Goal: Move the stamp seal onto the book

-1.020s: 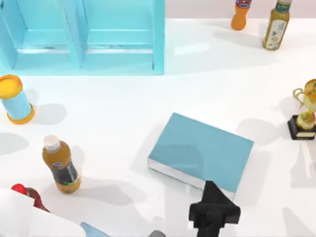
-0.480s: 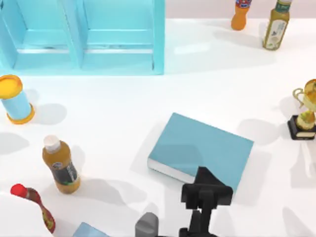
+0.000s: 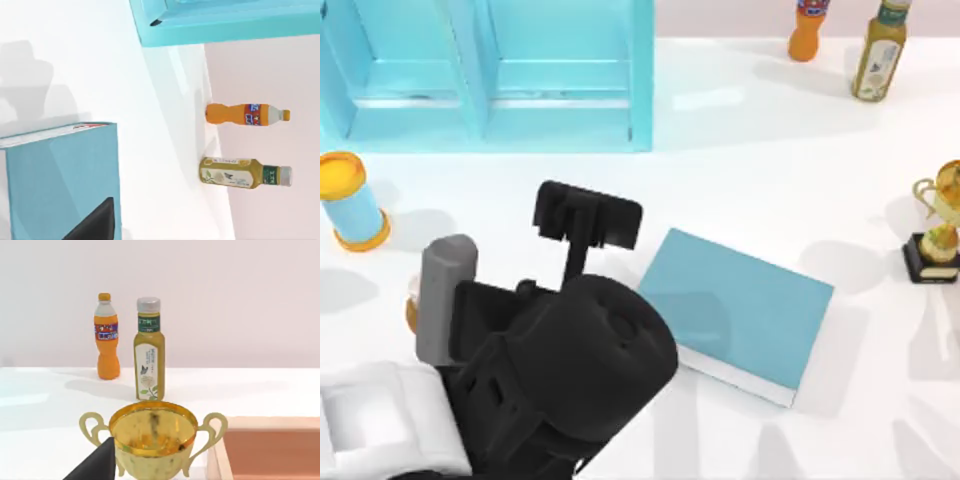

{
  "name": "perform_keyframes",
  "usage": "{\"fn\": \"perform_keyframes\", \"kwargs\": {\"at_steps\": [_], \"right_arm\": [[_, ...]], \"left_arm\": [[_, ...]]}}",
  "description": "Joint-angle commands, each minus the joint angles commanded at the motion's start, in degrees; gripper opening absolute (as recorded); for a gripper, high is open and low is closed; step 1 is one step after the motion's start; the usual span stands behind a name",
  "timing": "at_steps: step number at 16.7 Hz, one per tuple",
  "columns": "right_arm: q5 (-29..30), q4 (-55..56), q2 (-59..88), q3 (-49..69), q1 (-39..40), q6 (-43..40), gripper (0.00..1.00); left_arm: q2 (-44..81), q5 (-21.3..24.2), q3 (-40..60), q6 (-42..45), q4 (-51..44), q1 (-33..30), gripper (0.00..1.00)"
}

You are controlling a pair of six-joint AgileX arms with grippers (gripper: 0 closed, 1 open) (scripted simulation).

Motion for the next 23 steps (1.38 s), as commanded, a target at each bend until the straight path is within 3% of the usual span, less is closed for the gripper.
{"fn": "perform_keyframes", "kwargs": {"at_steps": [8,13,18,23], "right_arm": [[0.0,0.0,0.0,0.0,0.0,0.0,1.0],[0.0,0.0,0.0,0.0,0.0,0.0,1.0],[0.0,0.0,0.0,0.0,0.0,0.0,1.0],[0.0,0.0,0.0,0.0,0.0,0.0,1.0]], "left_arm": [[-40.5,27.0,-20.0,63.7,5.7,33.0,1.0],[-59.3,40.8,-31.9,94.5,8.3,52.0,1.0],[-68.9,48.5,-39.0,110.7,9.7,63.5,1.0],[-70.1,49.7,-40.1,113.2,9.9,65.4,1.0]]}}
